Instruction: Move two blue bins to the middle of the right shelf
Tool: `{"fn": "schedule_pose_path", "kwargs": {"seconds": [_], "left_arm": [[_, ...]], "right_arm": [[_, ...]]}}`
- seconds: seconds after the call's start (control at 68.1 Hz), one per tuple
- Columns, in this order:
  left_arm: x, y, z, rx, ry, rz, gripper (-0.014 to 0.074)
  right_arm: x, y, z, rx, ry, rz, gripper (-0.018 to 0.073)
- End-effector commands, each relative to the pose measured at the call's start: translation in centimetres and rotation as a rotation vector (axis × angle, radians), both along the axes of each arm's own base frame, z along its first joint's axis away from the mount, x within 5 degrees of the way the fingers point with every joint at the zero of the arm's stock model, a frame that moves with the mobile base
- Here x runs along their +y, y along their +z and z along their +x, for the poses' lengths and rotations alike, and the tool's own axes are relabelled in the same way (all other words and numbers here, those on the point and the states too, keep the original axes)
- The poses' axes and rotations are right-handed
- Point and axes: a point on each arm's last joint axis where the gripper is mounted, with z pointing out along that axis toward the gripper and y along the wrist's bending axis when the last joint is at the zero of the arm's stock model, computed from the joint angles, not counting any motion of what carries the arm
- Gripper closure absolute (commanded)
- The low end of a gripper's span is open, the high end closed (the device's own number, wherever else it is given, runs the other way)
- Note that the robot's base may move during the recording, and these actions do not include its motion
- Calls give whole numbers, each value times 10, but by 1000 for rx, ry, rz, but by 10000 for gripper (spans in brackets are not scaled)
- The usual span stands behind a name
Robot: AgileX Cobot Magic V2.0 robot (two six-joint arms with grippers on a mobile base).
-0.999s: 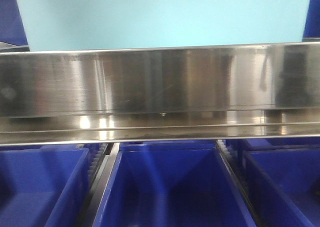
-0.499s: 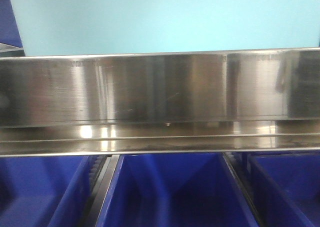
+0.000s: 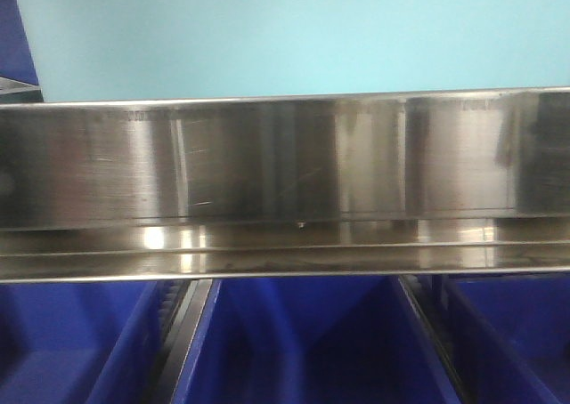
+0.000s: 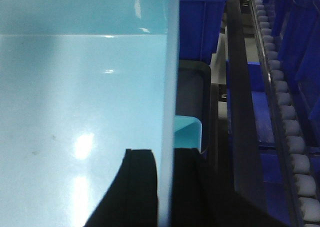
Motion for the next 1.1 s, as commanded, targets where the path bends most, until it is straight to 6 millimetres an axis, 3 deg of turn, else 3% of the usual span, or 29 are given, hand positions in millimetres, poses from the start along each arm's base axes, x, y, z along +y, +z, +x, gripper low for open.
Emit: {"fn": "schedule_pose_path", "kwargs": {"seconds": [0.0, 0.529, 0.705, 0.808, 1.087], "left_arm": [[14, 6, -1, -44, 66, 78, 707], [12, 9, 0, -76, 46, 62, 707], [9, 7, -1, -52, 30, 37, 707], [7, 7, -2, -42, 16, 8, 707], [-4, -9, 7, -70, -19, -28, 707]], "right_arm": [[-9, 12, -3, -88, -24, -37, 724], [-10, 12, -3, -86, -24, -38, 724], [-12, 6, -5, -8, -69, -16, 724], [-13, 9, -2, -70, -92, -1, 724], [-12, -14, -1, -100, -72, -21, 724]]}}
